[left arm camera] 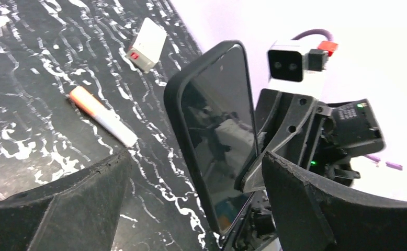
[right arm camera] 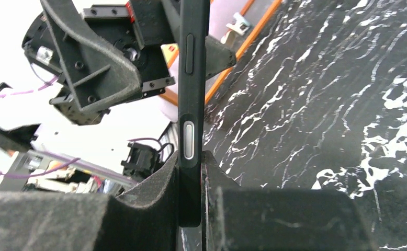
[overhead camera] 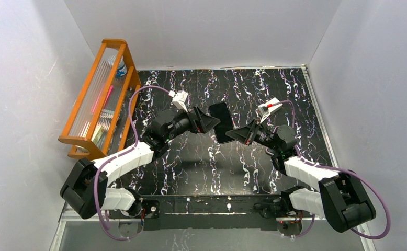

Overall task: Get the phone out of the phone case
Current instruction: Pick up the phone at the center of the board.

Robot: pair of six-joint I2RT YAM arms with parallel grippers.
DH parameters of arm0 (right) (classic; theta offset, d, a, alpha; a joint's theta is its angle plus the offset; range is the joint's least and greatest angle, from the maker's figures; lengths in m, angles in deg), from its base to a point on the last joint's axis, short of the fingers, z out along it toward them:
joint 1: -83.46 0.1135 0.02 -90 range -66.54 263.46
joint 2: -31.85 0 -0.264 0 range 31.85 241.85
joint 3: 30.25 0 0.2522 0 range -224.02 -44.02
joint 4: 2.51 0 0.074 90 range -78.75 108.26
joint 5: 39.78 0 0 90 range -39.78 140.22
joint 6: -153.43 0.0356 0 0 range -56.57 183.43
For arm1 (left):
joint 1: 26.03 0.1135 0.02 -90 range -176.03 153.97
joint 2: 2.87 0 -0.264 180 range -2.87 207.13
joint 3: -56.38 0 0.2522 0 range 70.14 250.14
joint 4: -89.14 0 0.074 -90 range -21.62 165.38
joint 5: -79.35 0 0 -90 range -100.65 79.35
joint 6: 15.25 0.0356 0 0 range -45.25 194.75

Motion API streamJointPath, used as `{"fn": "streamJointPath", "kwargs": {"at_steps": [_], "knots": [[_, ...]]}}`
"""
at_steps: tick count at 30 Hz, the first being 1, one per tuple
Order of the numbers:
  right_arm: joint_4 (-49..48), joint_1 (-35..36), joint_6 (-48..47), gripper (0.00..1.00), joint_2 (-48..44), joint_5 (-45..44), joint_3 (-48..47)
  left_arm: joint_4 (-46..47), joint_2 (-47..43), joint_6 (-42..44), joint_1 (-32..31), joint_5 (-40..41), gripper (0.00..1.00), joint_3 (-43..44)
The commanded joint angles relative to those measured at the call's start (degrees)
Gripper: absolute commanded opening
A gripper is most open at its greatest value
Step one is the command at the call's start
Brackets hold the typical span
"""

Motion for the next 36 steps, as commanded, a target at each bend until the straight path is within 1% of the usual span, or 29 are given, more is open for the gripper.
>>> {"fn": "streamJointPath", "kwargs": {"at_steps": [1,7,9,10,11,13,15,17,19,20,24,25,28,29,30,33,36], "knots": [[-12.43,-0.56,3.13,0.01,-1.13,7.9,-1.49,7.36,0.08,-3.11,1.54,-7.26,0.9,-0.16],[-14.72,-0.57,4.45,0.01,0.25,11.01,-3.25,12.34,2.41,-6.5,2.25,-14.07,0.82,0.65],[-14.96,-0.57,4.42,0.01,0.73,11.15,-3.59,13.77,3.41,-7.21,2.25,-15.18,0.73,0.81],[-15.48,-0.57,4.57,0.01,1.22,11.35,-3.68,14.68,3.94,-7.84,2.21,-15.72,0.66,0.75],[-16.27,-0.57,4.85,0.01,1.68,11.77,-3.77,15.75,4.47,-8.8,2.27,-16.32,0.57,0.81],[-17.52,-0.54,5.45,0.01,2.62,12.06,-3.94,17.46,5.42,-10.18,2.29,-17.24,0.44,0.94],[-18.24,-0.56,5.69,0.01,3.59,12.45,-4.35,18.4,5.97,-11.07,2.34,-17.8,0.33,1.15],[-18.41,-0.55,5.65,0.01,4.63,12.81,-4.96,19.45,6.41,-11.78,2.29,-18.26,0.17,1.31],[-18.31,-0.55,5.45,0.01,5.38,12.94,-5.36,19.92,6.8,-12.84,2.29,-18.45,0.04,1.34],[-18.0,-0.52,5.17,0.02,5.64,12.75,-5.54,20.0,6.9,-13.52,2.29,-18.19,0.0,1.3],[-15.87,-0.02,2.89,0.24,5.8,10.6,-5.3,20.72,6.44,-15.72,2.29,-15.08,0.0,0.23],[-15.45,0.41,2.36,0.31,5.76,9.81,-5.12,20.73,6.1,-16.32,2.29,-13.2,0.0,-0.18],[-15.25,1.99,1.28,0.47,5.5,7.39,-4.36,20.83,4.43,-18.38,2.29,-8.48,0.0,-1.5],[-15.18,2.82,0.98,0.59,5.27,5.58,-3.74,20.83,2.95,-19.69,2.29,-5.01,0.0,-2.52],[-15.1,3.06,0.8,0.64,5.04,4.58,-3.36,20.83,2.22,-20.23,2.29,-3.35,0.0,-3.09],[-15.93,4.18,0.14,0.72,4.32,1.55,-1.62,20.9,0.27,-22.11,2.29,1.79,0.0,-4.82],[-17.71,5.41,0.07,0.75,4.0,-0.14,-0.65,21.11,-0.81,-24.95,2.29,5.47,0.0,-5.95]]}}
